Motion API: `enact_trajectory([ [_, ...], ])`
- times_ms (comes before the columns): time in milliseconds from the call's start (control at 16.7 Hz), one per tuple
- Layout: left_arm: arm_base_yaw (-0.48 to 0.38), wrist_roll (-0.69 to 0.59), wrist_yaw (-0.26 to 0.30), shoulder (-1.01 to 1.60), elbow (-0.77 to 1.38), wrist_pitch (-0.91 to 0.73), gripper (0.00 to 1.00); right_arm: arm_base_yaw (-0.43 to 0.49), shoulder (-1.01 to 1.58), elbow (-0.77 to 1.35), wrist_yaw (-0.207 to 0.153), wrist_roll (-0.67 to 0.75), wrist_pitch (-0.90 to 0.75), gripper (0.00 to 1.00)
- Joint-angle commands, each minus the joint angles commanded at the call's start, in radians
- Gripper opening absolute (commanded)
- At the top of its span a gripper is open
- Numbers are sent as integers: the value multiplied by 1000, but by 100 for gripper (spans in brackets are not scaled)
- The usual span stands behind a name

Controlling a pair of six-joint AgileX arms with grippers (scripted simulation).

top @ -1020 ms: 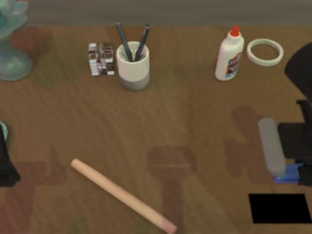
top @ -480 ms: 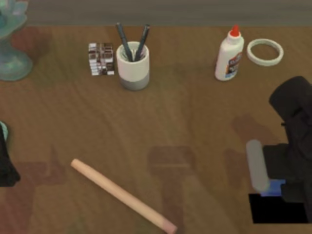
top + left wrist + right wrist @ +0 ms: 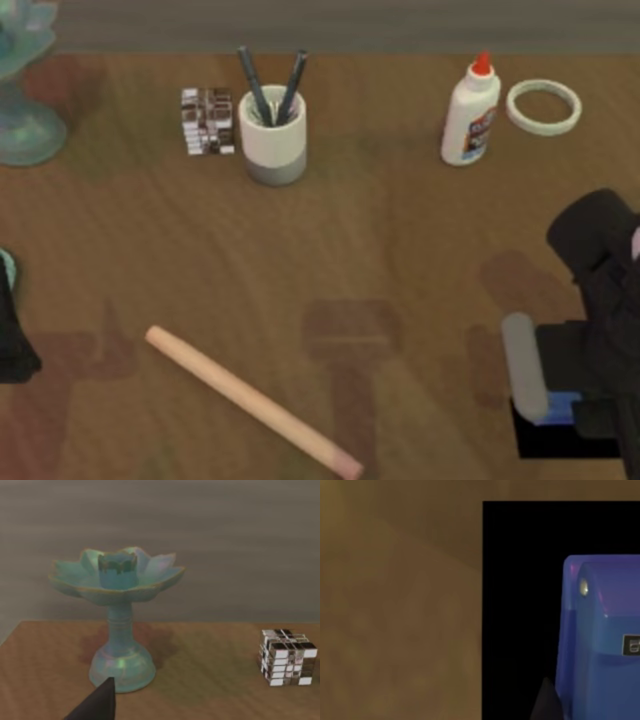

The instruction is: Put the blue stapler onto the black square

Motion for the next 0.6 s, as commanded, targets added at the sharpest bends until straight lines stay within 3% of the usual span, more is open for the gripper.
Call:
enact_trajectory([
  [600,0,0,0,0,0,0,100,0,0,0,0,0,0,75],
])
